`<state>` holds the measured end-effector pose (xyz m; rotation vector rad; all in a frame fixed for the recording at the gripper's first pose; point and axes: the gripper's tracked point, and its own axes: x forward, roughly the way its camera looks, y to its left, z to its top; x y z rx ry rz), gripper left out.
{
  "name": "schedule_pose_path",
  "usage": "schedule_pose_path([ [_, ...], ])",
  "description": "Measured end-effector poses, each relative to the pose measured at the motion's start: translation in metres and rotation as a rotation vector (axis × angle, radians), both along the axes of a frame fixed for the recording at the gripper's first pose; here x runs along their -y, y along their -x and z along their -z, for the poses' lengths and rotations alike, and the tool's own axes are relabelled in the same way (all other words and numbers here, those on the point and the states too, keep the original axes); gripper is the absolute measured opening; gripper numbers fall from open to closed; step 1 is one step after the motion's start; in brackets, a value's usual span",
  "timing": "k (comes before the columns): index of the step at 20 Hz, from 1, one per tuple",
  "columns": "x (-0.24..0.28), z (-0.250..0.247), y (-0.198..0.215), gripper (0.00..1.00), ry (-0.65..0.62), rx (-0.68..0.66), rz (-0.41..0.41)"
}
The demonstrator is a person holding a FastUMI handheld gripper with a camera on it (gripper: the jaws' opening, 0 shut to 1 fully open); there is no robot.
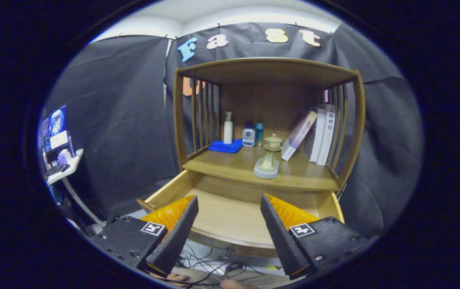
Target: Pull open the drawer, take out the items inside it, and place them on the countertop above the cabinet.
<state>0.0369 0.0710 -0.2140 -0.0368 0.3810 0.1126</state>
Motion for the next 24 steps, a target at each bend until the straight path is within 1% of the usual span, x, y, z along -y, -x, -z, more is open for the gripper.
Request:
schedule_pose_path([
  [1,-0.004,0.008,0.004,0.98,-0.012,0.02,0.002],
  [4,-0.001,0.032,0.01,0.98,-0.038,0.079,0.059],
  [7,0.008,0.058,0.018,0.99,-0.024,0.116,0.105],
  [12,0.013,0.111,0.036,0.99,-0.016,0.083,0.133],
  [15,0.019,0.142,0.036,0.98,-0.031,0.01,0.169],
  [18,0.026,0.154,0.027,0.99,-0.036,-0.014,0.212],
  [20,0.029,0.156,0.016,0.99,-0.035,-0.009,0.243],
  [22,0.029,0.155,0.013,0.99,-0.024,0.0,0.279],
  [24,0.029,0.154,0.012,0.95,-0.006,0.007,0.313],
])
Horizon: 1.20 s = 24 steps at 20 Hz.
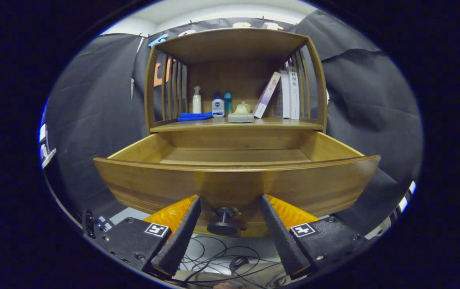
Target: Pull open the drawer, take out the items inside it, and place them on the countertop above the cabinet.
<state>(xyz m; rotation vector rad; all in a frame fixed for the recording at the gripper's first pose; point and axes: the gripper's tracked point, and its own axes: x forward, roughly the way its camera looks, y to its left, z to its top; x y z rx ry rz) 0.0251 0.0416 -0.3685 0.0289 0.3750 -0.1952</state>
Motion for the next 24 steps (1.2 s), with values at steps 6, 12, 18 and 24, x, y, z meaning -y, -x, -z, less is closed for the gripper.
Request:
schedule_pose_path([
  [6,0.002,-0.002,-0.015,0.95,0.01,0.008,0.031],
  [12,0.006,-0.005,-0.044,0.96,-0.002,-0.012,0.019],
  [18,0.018,-0.009,-0.1,0.96,0.014,-0.036,-0.01],
  [24,0.027,-0.01,-0.146,0.95,0.016,-0.047,-0.011],
])
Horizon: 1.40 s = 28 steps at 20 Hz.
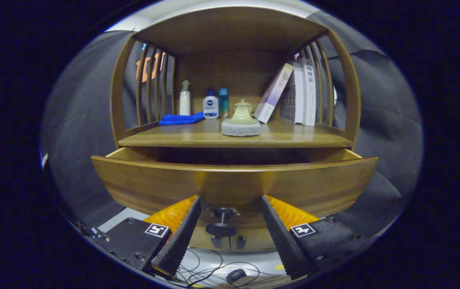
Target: Pull open the drawer, take out the items inside it, and place them on the countertop above the cabinet.
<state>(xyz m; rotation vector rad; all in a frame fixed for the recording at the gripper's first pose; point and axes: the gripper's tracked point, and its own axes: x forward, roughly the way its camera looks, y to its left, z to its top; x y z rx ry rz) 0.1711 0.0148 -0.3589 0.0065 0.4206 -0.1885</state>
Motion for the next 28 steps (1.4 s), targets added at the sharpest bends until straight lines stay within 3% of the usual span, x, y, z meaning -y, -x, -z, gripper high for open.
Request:
schedule_pose_path([
  [9,0.013,0.002,-0.052,0.95,0.013,-0.021,0.011],
  [14,0.013,0.003,-0.057,0.96,0.046,-0.04,0.021],
  [16,0.006,-0.006,-0.055,0.96,0.018,-0.027,-0.012],
  [23,-0.018,-0.108,0.013,0.96,0.005,0.141,-0.13],
  [28,-0.001,-0.199,0.075,0.97,-0.055,0.241,-0.172],
])
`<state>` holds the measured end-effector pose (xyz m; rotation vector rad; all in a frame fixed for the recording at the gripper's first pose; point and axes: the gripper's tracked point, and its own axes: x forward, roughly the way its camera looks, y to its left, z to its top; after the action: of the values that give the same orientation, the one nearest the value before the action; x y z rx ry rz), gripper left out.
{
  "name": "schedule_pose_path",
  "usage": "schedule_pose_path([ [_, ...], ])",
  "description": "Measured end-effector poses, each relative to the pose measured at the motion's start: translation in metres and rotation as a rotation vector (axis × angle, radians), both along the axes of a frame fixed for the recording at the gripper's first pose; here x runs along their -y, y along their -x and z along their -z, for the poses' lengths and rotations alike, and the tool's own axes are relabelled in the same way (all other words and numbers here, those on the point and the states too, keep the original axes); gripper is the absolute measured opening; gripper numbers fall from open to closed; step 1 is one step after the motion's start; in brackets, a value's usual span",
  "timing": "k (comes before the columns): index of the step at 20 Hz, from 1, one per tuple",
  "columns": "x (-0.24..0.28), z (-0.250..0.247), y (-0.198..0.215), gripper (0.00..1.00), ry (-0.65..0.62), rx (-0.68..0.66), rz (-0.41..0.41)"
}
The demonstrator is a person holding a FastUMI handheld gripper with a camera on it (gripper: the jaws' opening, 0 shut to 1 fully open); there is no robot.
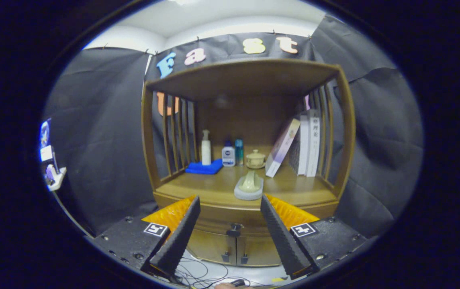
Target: Pull open the drawer, take out the items inside it, and place them on the countertop above the cabinet.
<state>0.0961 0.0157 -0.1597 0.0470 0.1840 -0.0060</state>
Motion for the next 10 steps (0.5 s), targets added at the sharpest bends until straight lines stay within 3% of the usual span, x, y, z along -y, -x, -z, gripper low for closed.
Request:
schedule_pose_path([
  [10,0.07,-0.165,0.128,0.96,0.067,0.232,0.004],
])
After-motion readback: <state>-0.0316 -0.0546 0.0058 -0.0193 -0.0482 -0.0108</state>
